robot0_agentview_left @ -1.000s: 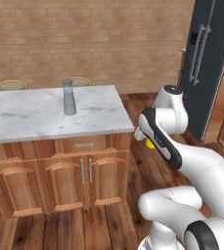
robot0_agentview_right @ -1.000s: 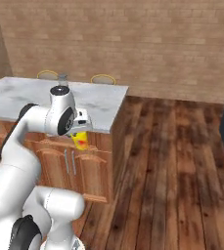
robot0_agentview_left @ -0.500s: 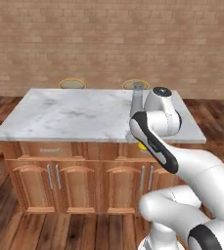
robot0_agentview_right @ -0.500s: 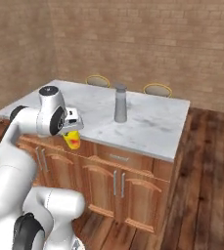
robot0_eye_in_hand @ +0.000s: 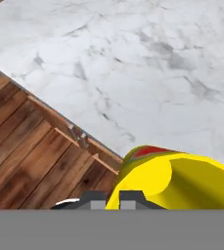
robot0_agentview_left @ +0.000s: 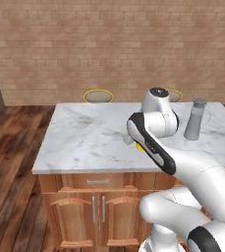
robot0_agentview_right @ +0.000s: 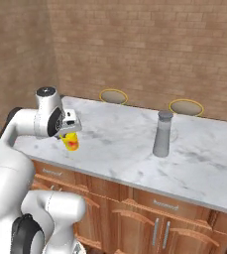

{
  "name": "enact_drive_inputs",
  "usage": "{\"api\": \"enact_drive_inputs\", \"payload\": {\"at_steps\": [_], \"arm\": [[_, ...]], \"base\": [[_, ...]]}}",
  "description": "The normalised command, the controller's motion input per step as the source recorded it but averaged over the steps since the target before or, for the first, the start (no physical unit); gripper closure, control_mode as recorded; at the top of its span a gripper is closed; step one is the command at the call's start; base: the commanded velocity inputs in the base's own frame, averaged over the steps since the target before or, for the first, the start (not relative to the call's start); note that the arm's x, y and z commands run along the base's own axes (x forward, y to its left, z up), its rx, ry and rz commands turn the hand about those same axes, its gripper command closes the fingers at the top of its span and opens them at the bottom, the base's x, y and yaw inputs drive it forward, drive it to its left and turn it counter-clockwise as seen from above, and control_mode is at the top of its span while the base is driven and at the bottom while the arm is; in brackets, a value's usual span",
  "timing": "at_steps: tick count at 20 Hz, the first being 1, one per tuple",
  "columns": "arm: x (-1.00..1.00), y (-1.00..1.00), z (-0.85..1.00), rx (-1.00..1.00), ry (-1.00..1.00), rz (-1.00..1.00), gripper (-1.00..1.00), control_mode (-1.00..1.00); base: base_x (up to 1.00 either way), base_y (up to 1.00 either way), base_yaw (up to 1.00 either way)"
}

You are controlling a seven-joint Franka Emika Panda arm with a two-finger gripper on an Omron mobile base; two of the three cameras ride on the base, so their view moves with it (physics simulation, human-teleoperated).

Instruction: Place the pitcher and cup on the dining counter for serving.

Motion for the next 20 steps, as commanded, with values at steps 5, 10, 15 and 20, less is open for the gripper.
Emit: {"api": "enact_drive_inputs", "payload": {"at_steps": [5, 10, 15, 20], "arm": [[0.00, 0.00, 0.00, 0.00, 0.00, 0.00, 1.00, 1.00], [0.00, 0.00, 0.00, 0.00, 0.00, 0.00, 1.00, 1.00], [0.32, -0.03, 0.00, 0.00, 0.00, -0.09, 1.00, -1.00], [0.62, -0.24, -0.02, 0.00, 0.03, -0.05, 1.00, -1.00]], "base": [[0.54, 0.80, -0.34], [0.20, 0.08, -0.34], [0.12, 0.00, -0.09], [0.00, 0.00, 0.00]]}}
